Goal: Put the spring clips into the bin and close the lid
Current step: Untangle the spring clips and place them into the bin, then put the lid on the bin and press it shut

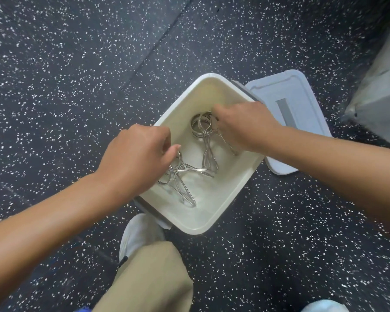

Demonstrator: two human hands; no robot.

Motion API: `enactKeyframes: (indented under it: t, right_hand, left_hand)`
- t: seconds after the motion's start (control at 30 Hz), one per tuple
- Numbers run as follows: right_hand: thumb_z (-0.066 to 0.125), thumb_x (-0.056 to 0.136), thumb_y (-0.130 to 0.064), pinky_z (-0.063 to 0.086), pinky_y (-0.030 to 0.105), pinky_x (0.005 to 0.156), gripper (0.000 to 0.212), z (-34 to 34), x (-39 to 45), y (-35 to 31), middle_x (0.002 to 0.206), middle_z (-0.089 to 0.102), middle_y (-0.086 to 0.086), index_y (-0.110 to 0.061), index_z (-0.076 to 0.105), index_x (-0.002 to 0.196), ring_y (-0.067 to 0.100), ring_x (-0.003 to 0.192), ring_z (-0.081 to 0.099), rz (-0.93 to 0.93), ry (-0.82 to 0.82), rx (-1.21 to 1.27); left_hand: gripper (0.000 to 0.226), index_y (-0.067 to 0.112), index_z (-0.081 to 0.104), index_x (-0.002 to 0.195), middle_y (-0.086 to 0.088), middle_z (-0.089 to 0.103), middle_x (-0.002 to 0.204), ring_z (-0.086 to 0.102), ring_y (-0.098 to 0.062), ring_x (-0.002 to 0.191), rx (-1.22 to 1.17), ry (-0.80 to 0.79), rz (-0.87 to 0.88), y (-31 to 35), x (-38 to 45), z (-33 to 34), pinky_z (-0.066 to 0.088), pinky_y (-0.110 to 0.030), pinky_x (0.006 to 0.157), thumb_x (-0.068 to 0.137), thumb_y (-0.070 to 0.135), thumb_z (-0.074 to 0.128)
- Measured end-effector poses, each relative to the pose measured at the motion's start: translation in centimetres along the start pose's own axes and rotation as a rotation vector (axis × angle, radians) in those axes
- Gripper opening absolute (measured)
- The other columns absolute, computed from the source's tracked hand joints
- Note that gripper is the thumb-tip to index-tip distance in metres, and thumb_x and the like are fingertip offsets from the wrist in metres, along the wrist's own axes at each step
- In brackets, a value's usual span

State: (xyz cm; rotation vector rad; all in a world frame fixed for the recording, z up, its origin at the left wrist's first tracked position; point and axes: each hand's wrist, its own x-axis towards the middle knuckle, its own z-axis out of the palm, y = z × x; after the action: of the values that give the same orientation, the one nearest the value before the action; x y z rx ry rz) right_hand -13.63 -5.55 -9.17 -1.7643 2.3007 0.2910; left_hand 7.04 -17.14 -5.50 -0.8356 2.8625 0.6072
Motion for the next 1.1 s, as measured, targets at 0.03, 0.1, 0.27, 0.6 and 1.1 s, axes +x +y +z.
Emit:
enactKeyframes:
  t: [0.03,0.1,0.27,0.6,1.1]
  right_hand:
    - [0.046,0.090,-0.011,0.036,0.033,0.049,0.010,-0.2,-0.4,0.8,0.075,0.062,0.011,-0.011,0.047,0.100,0.032,0.057,0.050,0.034,0.094,0.072]
    - [0.044,0.097,-0.023,0.043,0.037,0.054,0.016,-0.7,-1.3,2.7,0.077,0.067,0.011,-0.013,0.055,0.106,0.035,0.061,0.056,0.098,0.276,0.200]
    - [0.044,0.097,-0.037,0.049,0.042,0.067,0.027,1.1,-3.2,9.3,0.088,0.072,0.012,-0.017,0.057,0.109,0.037,0.079,0.061,0.471,0.335,0.322]
    - [0.046,0.098,-0.039,0.042,0.043,0.078,0.046,8.9,-4.2,12.3,0.126,0.055,0.018,-0.001,0.047,0.125,0.041,0.111,0.056,0.880,-0.173,0.177]
    - [0.045,0.082,-0.036,0.033,0.034,0.057,0.033,4.2,-7.2,13.0,0.070,0.054,0.010,-0.005,0.051,0.091,0.028,0.064,0.052,0.857,-0.259,0.154]
  left_hand:
    - [0.030,0.023,0.059,0.077,-0.004,0.066,0.071,0.063,-0.035,0.069,0.001,-0.002,-0.002,0.1,0.0,0.0,0.054,-0.041,0.062,0.092,0.049,0.057]
    - [0.031,0.024,0.058,0.077,-0.003,0.066,0.072,0.063,-0.034,0.070,0.007,-0.005,-0.008,0.3,0.0,0.1,0.053,-0.039,0.062,0.092,0.051,0.056]
    - [0.030,0.025,0.058,0.079,-0.002,0.067,0.073,0.064,-0.033,0.072,-0.002,-0.028,0.017,1.4,0.3,0.4,0.052,-0.038,0.063,0.092,0.052,0.054]
    - [0.036,0.024,0.056,0.074,0.002,0.064,0.066,0.063,-0.031,0.065,0.006,-0.021,0.056,2.1,0.5,0.9,0.054,-0.039,0.060,0.093,0.054,0.049]
    - [0.038,0.024,0.055,0.072,0.002,0.062,0.065,0.062,-0.029,0.065,0.018,-0.008,0.089,2.7,0.3,0.0,0.046,-0.034,0.056,0.094,0.054,0.047]
